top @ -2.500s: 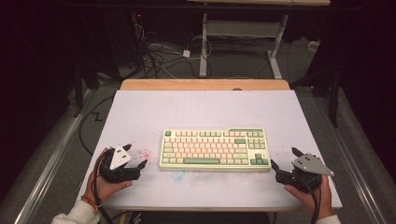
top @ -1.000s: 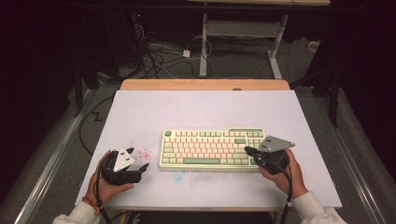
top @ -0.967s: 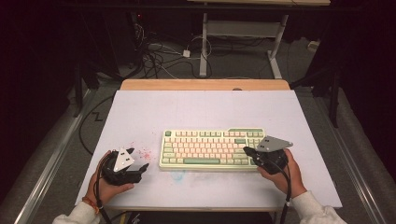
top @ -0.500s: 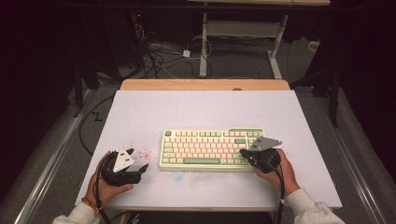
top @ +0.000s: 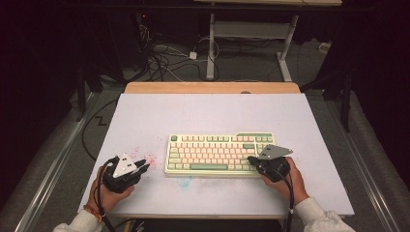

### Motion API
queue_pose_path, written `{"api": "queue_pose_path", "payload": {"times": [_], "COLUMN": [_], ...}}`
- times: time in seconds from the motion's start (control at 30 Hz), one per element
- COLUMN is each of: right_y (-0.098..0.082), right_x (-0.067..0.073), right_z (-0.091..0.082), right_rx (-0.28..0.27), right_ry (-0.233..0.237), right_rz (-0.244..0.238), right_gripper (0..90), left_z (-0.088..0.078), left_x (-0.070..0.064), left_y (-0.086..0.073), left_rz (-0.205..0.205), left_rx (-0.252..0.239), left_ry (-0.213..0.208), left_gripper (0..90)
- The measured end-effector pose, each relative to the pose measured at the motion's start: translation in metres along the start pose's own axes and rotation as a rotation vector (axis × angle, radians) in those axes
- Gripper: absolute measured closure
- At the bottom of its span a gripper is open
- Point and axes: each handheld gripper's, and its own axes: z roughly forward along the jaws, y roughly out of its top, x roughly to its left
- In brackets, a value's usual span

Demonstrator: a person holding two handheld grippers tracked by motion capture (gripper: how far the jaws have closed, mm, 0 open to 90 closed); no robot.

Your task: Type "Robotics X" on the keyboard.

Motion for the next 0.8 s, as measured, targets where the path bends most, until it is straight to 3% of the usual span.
{"api": "queue_pose_path", "payload": {"times": [0.1,0.37,0.53,0.8], "right_y": [0.000,-0.001,-0.001,-0.001], "right_x": [0.000,0.003,0.004,0.005], "right_z": [0.000,0.000,0.000,0.000], "right_rx": [0.000,-0.004,-0.005,-0.007], "right_ry": [-0.002,-0.023,-0.029,-0.031], "right_rz": [0.002,-0.005,-0.006,-0.002], "right_gripper": [90.0,90.0,90.0,90.0], "left_z": [-0.001,0.000,0.007,0.030], "left_x": [0.000,-0.005,-0.010,-0.018], "left_y": [0.003,0.018,0.038,0.074], "left_rz": [-0.016,-0.025,-0.003,0.063], "left_rx": [0.010,0.024,0.038,0.057], "left_ry": [-0.028,-0.060,-0.103,-0.122], "left_gripper": [87.7,88.1,88.0,87.9]}}
